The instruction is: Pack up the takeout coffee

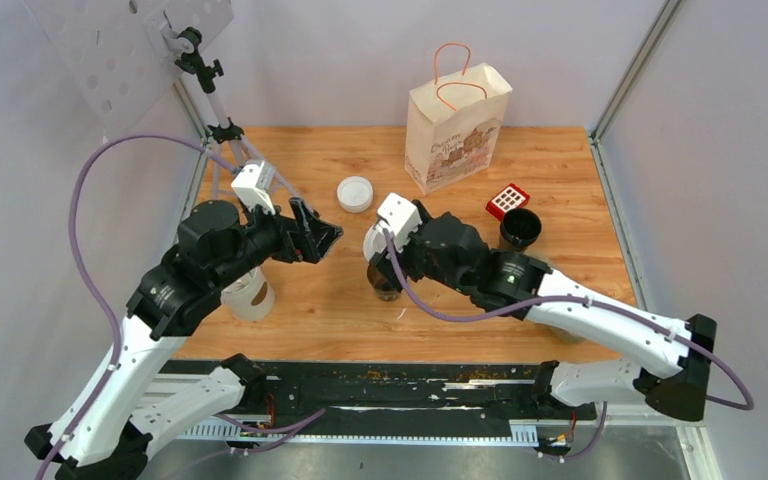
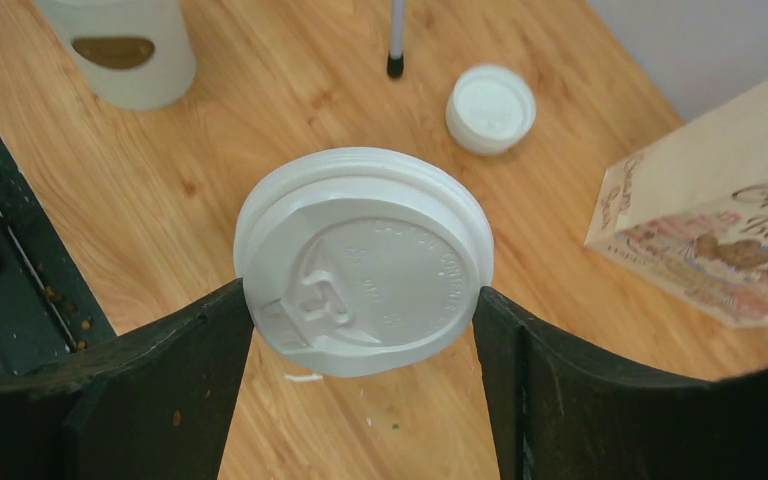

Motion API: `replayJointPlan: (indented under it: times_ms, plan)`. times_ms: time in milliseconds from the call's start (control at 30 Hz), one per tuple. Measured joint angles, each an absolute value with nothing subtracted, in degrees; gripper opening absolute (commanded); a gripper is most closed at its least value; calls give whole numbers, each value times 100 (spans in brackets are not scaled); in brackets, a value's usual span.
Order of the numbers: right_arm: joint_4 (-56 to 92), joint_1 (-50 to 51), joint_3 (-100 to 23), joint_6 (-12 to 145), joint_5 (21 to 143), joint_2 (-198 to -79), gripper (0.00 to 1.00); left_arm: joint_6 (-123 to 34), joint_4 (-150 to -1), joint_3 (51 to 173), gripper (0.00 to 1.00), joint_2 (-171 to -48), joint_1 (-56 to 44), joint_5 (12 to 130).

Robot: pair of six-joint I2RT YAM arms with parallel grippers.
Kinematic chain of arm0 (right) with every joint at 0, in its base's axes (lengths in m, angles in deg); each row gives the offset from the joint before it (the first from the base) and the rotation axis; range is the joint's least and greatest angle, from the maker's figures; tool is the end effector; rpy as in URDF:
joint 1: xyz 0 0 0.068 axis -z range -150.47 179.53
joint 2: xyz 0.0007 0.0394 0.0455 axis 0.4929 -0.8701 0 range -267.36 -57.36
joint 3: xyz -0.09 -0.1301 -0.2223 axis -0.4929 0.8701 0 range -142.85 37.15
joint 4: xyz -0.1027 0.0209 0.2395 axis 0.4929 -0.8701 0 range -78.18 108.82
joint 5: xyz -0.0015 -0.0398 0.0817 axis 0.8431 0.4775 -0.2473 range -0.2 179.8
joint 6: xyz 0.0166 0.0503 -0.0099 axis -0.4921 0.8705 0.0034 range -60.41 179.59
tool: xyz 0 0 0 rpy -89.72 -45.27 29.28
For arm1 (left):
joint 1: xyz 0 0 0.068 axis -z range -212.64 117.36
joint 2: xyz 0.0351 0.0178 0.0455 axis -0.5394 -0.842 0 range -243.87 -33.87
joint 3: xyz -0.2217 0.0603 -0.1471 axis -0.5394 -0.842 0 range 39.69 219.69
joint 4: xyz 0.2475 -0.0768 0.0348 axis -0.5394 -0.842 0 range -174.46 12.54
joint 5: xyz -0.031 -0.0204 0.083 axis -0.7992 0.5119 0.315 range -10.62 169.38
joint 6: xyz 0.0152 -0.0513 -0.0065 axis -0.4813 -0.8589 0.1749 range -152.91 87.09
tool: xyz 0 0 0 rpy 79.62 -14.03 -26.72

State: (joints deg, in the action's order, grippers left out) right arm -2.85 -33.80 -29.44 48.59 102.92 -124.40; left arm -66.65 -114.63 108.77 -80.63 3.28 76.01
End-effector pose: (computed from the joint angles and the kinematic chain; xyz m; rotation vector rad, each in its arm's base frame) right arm 0.1253 0.2316 0.3738 -1.0630 1.6531 0.3791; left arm 0.1194 -0.0890 0.4263 0.0805 1.9255 -0.8934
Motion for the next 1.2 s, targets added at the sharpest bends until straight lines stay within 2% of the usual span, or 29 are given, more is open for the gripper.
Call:
replayJointPlan:
  times_ms: [267, 533, 1200]
  plan:
    - [-1874, -3199, -3963, 5362, 10314, -13658, 77, -5915, -12224, 10951, 100, -7438, 328, 8648]
    - [-2943, -2996, -4841, 5676, 10128, -14858, 78, -5653, -12311, 10809, 100, -6406, 328, 9445]
    - [-3872, -2314, -6017, 5799, 9313, -16420, 80, -5524, -12488, 10809, 100, -6365, 328, 9716]
